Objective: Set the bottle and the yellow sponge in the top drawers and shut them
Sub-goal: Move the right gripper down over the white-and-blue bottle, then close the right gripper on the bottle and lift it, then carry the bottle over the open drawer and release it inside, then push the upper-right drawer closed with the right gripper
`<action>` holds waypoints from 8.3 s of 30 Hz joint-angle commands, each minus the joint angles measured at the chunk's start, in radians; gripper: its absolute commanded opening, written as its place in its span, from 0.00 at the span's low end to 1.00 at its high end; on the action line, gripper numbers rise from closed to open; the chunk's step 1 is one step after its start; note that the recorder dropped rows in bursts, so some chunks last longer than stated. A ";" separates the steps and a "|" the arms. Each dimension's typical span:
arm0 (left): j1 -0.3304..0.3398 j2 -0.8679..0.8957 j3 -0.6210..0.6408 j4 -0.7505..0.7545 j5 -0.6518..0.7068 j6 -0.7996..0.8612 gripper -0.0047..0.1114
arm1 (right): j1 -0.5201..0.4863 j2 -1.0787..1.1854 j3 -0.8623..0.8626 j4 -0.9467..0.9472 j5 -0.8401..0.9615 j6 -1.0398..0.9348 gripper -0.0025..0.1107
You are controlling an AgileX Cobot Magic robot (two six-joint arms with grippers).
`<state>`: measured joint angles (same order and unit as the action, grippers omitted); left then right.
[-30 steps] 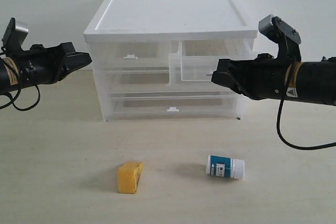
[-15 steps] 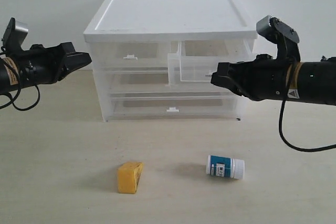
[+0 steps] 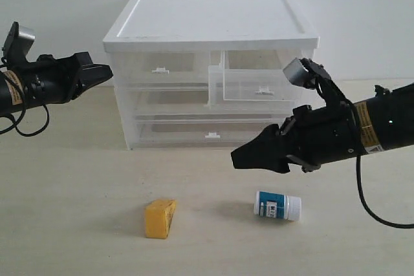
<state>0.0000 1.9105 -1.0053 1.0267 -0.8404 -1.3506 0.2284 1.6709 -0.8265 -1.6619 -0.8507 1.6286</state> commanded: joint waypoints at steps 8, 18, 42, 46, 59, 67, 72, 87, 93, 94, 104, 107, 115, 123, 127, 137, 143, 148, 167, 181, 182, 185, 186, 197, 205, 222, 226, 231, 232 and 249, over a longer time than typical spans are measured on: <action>-0.012 0.000 -0.008 0.009 -0.027 -0.005 0.07 | 0.079 -0.199 0.001 -0.083 0.072 -0.100 0.51; -0.012 0.000 -0.008 0.011 -0.020 -0.003 0.07 | 0.285 -0.153 0.073 -0.083 0.422 -0.225 0.51; -0.012 0.000 -0.008 0.025 -0.023 -0.003 0.07 | 0.487 -0.124 0.077 0.392 1.378 -0.574 0.51; -0.012 0.000 -0.008 0.024 -0.025 -0.003 0.07 | 0.487 -0.124 0.042 0.855 1.407 -0.990 0.51; -0.012 0.000 -0.008 0.046 -0.025 -0.003 0.07 | 0.489 -0.123 0.016 1.091 1.171 -1.494 0.51; -0.012 0.000 -0.008 0.046 -0.028 -0.012 0.07 | 0.489 -0.087 0.016 1.083 1.177 -1.556 0.51; -0.012 0.000 -0.008 0.062 -0.030 -0.024 0.07 | 0.489 0.017 0.016 0.995 1.172 -1.604 0.51; -0.012 0.000 -0.008 0.047 -0.034 -0.024 0.07 | 0.397 0.146 -0.014 0.892 1.057 -1.496 0.30; -0.012 0.000 -0.008 0.048 -0.034 -0.020 0.07 | 0.399 0.142 -0.014 0.894 1.064 -1.494 0.02; -0.012 0.000 -0.008 0.048 -0.034 -0.020 0.07 | 0.399 0.136 -0.014 0.894 1.065 -1.494 0.02; -0.012 0.000 -0.008 0.048 -0.034 -0.015 0.07 | 0.464 -0.002 -0.012 1.010 1.043 -1.507 0.02; -0.012 0.000 -0.008 0.046 -0.034 -0.016 0.07 | 0.540 -0.057 -0.012 1.010 1.039 -1.539 0.02; -0.012 0.000 -0.008 0.046 -0.034 -0.013 0.07 | 0.609 -0.220 -0.014 1.003 0.834 -1.554 0.02; -0.012 0.000 -0.008 0.046 -0.034 -0.013 0.07 | 0.576 -0.323 -0.154 0.993 1.006 -1.643 0.02; -0.012 0.000 -0.008 0.046 -0.034 -0.013 0.07 | 0.502 -0.322 -0.222 0.937 1.023 -1.647 0.02; -0.012 0.000 -0.008 0.043 -0.034 -0.012 0.07 | 0.302 -0.297 -0.248 0.803 0.990 -1.736 0.02; -0.012 0.000 -0.008 0.043 -0.034 -0.010 0.07 | 0.278 -0.216 -0.251 0.803 0.931 -1.777 0.02; -0.012 0.000 -0.008 0.040 -0.034 -0.003 0.07 | 0.278 -0.162 -0.254 0.800 0.869 -1.806 0.02; -0.012 0.000 -0.008 0.038 -0.034 0.004 0.07 | 0.278 -0.123 -0.254 0.784 0.933 -1.893 0.02; -0.012 0.000 -0.008 0.038 -0.034 0.004 0.07 | 0.278 -0.123 -0.254 0.784 0.877 -1.821 0.45; -0.012 0.000 -0.008 0.038 -0.034 0.004 0.07 | 0.278 -0.123 -0.254 0.784 0.877 -1.821 0.45; -0.012 0.000 -0.008 0.035 -0.034 0.004 0.07 | 0.278 -0.123 -0.254 0.784 0.877 -1.818 0.45; -0.012 0.000 -0.008 0.035 -0.034 0.004 0.07 | 0.278 -0.123 -0.254 0.784 0.877 -1.818 0.45; -0.012 0.000 -0.008 0.033 -0.034 0.004 0.07 | 0.280 -0.191 -0.254 1.053 0.790 -1.416 0.45; -0.012 0.000 -0.008 0.028 -0.034 0.004 0.07 | 0.280 -0.239 -0.215 1.106 1.217 -1.222 0.31; -0.012 0.000 -0.008 0.046 -0.034 0.004 0.07 | 0.245 -0.149 -0.011 1.136 0.696 -1.088 0.02; -0.012 0.000 -0.008 0.047 -0.039 0.004 0.07 | 0.188 -0.087 -0.013 1.161 0.577 -1.088 0.02; -0.012 0.000 -0.008 0.043 -0.054 0.004 0.07 | 0.134 -0.034 -0.036 1.196 0.487 -1.124 0.02; -0.012 0.000 -0.008 0.043 -0.057 0.004 0.07 | 0.127 -0.018 -0.052 1.201 0.492 -1.124 0.02; -0.012 0.000 -0.008 0.039 -0.056 0.004 0.07 | 0.119 0.130 -0.249 1.206 0.549 -1.130 0.02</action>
<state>-0.0038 1.9105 -1.0096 1.0649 -0.8828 -1.3561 0.3568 1.7919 -1.0644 -0.4627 -0.3302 0.5060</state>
